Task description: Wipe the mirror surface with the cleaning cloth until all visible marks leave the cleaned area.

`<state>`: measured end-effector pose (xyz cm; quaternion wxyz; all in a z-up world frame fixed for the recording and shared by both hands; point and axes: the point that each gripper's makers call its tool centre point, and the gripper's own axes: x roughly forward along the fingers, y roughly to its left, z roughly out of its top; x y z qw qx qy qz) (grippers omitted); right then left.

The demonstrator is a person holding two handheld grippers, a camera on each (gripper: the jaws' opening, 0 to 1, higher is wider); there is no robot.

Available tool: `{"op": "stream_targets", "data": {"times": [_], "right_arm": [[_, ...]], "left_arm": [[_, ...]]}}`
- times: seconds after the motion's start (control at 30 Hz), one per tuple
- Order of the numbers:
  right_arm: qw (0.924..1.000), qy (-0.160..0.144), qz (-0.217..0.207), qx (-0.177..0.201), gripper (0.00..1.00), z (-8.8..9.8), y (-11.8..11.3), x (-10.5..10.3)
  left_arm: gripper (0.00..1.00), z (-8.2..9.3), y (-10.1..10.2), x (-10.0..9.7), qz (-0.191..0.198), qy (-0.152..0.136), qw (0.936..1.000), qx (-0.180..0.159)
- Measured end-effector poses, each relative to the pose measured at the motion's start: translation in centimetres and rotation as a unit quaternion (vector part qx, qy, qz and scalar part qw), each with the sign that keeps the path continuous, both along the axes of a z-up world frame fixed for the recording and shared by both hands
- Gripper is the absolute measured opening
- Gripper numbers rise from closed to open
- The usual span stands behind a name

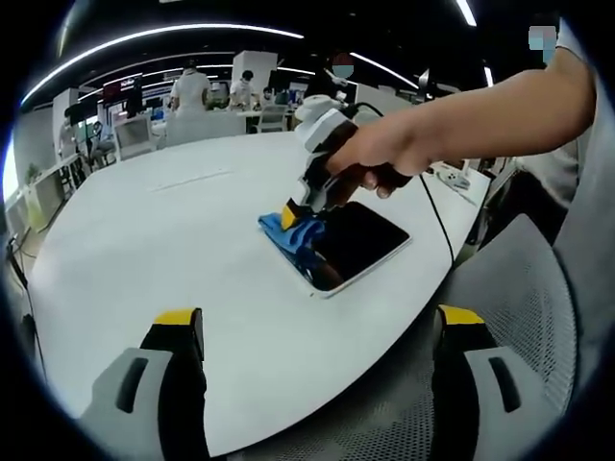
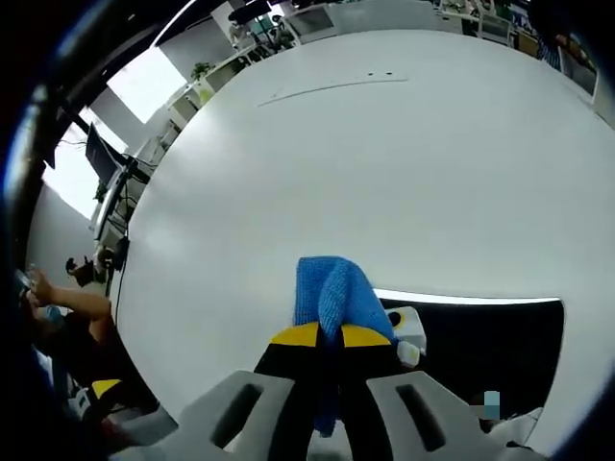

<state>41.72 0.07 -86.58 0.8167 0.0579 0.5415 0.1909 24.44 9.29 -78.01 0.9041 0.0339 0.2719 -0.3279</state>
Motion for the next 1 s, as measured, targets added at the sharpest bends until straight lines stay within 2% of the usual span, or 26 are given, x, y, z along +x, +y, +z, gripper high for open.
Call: {"op": "stream_targets", "data": {"times": [1.0], "right_arm": [[0.9996, -0.002, -0.018, -0.024, 0.01, -0.1, -4.4, 0.7]], "left_arm": [[0.99, -0.2, -0.3, -0.2, -0.004, 0.006, 1.0, -0.004]]}}
